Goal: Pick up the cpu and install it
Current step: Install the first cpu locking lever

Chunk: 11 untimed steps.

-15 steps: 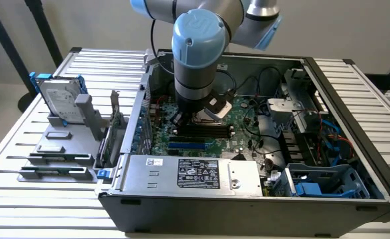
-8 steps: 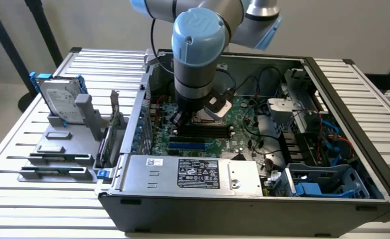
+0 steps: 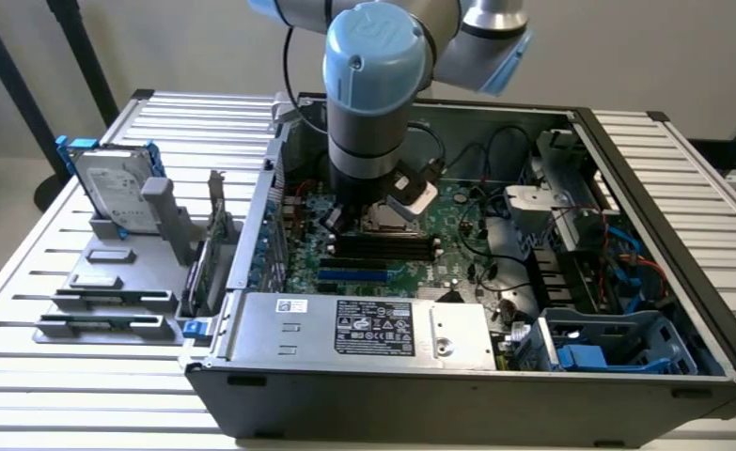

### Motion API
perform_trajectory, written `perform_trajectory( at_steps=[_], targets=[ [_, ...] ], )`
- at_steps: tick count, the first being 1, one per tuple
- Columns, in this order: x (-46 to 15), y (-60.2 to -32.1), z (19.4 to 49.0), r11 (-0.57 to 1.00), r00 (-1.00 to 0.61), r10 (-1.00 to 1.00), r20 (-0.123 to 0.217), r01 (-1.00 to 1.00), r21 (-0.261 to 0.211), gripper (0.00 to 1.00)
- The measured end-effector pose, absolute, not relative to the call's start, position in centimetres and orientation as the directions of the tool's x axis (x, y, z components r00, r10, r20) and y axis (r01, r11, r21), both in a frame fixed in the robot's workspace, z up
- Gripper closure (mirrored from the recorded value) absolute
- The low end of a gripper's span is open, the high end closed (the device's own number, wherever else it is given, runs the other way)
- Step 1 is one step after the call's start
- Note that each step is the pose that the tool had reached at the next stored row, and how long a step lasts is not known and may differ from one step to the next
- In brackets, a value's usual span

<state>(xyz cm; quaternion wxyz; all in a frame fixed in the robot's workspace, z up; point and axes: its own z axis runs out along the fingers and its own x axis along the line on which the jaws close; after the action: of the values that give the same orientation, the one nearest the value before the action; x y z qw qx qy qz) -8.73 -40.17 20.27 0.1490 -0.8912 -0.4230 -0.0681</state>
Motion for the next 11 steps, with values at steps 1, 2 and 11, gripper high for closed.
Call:
perform_trajectory(
  at_steps=[1, 2, 11],
  targets=[
    [-8.7, -39.9, 20.3, -0.596, 0.632, 0.735, 0.247, 0.775, -0.208, 0.89],
    [-8.7, -39.6, 20.4, -0.595, 0.63, 0.736, 0.247, 0.776, -0.208, 0.89],
    [-8.7, -37.6, 21.9, -0.574, 0.611, 0.753, 0.245, 0.791, -0.21, 0.89]
  ],
)
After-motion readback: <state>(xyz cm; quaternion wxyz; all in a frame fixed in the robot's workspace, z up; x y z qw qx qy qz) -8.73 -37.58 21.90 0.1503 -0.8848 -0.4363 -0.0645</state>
